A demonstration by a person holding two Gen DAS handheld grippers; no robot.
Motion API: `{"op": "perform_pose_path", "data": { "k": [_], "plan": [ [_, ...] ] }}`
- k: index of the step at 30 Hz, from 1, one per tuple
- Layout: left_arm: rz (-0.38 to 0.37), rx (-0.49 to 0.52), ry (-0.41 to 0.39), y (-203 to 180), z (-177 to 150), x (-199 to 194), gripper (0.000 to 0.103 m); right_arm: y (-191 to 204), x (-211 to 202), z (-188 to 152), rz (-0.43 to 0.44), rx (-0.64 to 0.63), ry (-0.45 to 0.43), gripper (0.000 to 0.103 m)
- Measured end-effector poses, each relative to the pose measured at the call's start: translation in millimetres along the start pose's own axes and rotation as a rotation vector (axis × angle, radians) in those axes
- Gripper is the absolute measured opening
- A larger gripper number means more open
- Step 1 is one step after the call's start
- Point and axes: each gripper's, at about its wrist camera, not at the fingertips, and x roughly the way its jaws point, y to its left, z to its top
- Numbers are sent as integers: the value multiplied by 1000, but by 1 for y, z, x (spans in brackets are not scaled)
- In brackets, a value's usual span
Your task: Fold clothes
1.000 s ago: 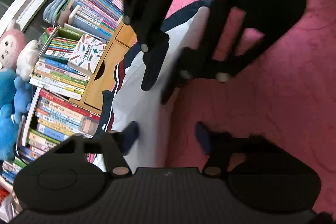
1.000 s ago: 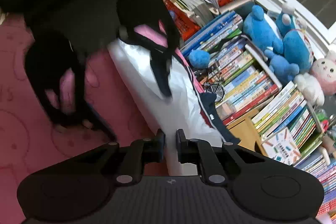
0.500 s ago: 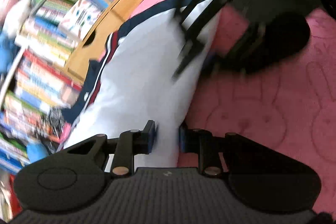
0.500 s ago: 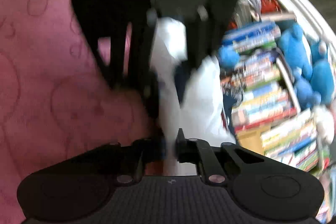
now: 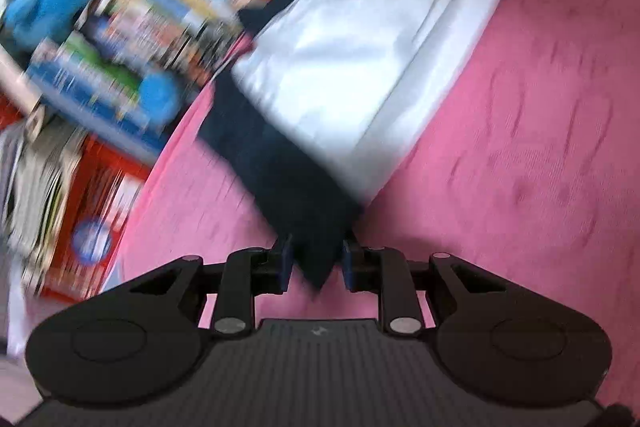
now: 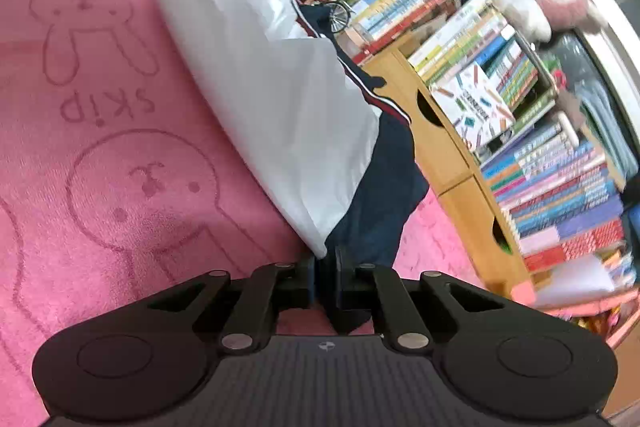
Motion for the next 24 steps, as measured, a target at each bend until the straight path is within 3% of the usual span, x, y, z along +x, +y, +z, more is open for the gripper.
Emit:
{"op": "perform_pose_path", "data": {
  "k": [3,5,7,9,11,13,15,16,18,24],
  "plan": [
    [27,-44,44,8,-18,-7,27,-7,-8,-6,18,60,26,15],
    [33,-104,65,18,-28,-13,47,-10,-17,-13,16,94,49,24],
    [38,-164,87,28,-37,-20,64,-15,-27,-18,15,157,56,47],
    [-27,-227,22,42,-34,-29,65,-22,-39,-19,23,229,25,67],
    [-65,-345,-36,56,-25,-41,74,-28,-46,-14,28,289,-23,71],
    [-151,-450,-140,63,-6,-53,81,-35,-44,0,53,376,-86,77],
    [-237,-485,-222,58,21,-56,86,-45,-36,16,83,472,-149,88],
    [-281,-501,-263,55,35,-57,86,-50,-30,25,104,519,-175,90],
    [-289,-490,-278,39,66,-46,86,-59,-10,42,160,616,-212,90],
    [-280,-488,-227,20,131,22,85,-56,48,68,230,790,-110,86]
  ]
}}
